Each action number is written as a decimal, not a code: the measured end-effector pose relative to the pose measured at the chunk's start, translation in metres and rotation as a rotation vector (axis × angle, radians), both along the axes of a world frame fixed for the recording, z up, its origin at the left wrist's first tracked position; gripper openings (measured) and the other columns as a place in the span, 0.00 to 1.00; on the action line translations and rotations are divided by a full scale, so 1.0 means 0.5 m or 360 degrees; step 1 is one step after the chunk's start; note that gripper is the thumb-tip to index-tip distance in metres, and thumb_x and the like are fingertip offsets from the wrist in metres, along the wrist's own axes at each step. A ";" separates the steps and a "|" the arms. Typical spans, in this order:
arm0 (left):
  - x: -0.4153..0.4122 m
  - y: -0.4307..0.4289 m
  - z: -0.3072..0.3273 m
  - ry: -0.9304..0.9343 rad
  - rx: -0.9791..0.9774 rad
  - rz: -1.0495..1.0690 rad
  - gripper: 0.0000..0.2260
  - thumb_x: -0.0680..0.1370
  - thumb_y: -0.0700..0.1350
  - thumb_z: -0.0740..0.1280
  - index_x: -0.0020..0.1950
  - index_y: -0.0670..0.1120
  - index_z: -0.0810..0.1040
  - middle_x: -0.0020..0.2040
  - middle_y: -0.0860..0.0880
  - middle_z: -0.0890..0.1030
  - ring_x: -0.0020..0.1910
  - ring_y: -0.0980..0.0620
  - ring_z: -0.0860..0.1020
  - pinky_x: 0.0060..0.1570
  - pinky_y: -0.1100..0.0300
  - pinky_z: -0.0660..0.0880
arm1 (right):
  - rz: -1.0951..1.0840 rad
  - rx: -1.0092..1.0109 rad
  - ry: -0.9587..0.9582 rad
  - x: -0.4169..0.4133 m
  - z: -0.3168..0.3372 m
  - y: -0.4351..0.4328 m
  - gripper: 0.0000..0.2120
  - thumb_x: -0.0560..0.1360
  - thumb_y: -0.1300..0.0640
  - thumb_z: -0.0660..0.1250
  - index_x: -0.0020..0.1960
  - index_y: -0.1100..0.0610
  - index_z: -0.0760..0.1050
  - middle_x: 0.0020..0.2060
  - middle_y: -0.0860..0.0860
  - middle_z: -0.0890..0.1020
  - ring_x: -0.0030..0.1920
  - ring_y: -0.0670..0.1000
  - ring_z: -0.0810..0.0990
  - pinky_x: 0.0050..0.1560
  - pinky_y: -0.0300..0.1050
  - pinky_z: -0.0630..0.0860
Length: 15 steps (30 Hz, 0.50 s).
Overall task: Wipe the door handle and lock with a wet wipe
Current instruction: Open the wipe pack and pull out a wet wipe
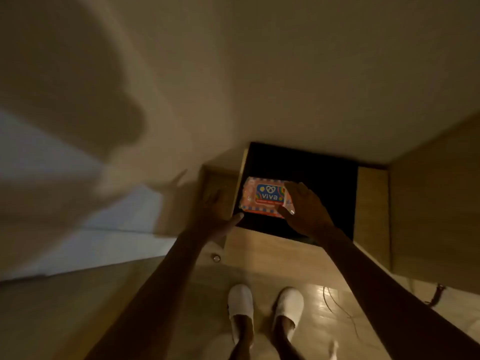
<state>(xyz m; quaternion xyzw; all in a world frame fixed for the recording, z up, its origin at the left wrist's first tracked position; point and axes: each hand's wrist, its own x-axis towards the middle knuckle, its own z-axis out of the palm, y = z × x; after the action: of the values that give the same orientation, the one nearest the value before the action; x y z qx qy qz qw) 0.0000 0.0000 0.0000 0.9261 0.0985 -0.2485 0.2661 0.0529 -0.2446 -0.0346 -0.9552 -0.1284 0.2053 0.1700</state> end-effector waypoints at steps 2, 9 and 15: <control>0.033 -0.015 -0.068 -0.0099 -0.0072 -0.0150 0.39 0.75 0.56 0.66 0.79 0.43 0.52 0.78 0.42 0.59 0.77 0.41 0.59 0.73 0.46 0.60 | -0.0034 0.0124 -0.0075 0.008 -0.056 -0.008 0.33 0.75 0.47 0.68 0.74 0.59 0.62 0.71 0.60 0.69 0.70 0.62 0.69 0.68 0.57 0.69; 0.111 -0.053 -0.259 -0.0258 -0.0264 -0.0269 0.38 0.72 0.53 0.67 0.78 0.45 0.58 0.77 0.43 0.63 0.70 0.46 0.71 0.64 0.60 0.67 | 0.0223 0.0064 -0.0413 0.039 -0.203 -0.021 0.31 0.71 0.44 0.71 0.71 0.53 0.68 0.69 0.57 0.73 0.68 0.60 0.72 0.64 0.58 0.71; 0.108 -0.055 -0.276 -0.0268 -0.0664 0.0045 0.37 0.70 0.39 0.76 0.75 0.42 0.63 0.67 0.45 0.74 0.56 0.60 0.79 0.50 0.75 0.76 | 0.0370 -0.0084 -0.0596 0.049 -0.230 -0.016 0.28 0.74 0.41 0.65 0.69 0.53 0.70 0.66 0.58 0.76 0.65 0.61 0.74 0.64 0.59 0.71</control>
<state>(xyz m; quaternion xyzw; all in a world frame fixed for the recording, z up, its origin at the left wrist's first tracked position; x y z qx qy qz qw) 0.0540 -0.0277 -0.1380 0.8671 0.0355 -0.1817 0.4625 0.0773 -0.2528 -0.1496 -0.9596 -0.2614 0.0458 0.0934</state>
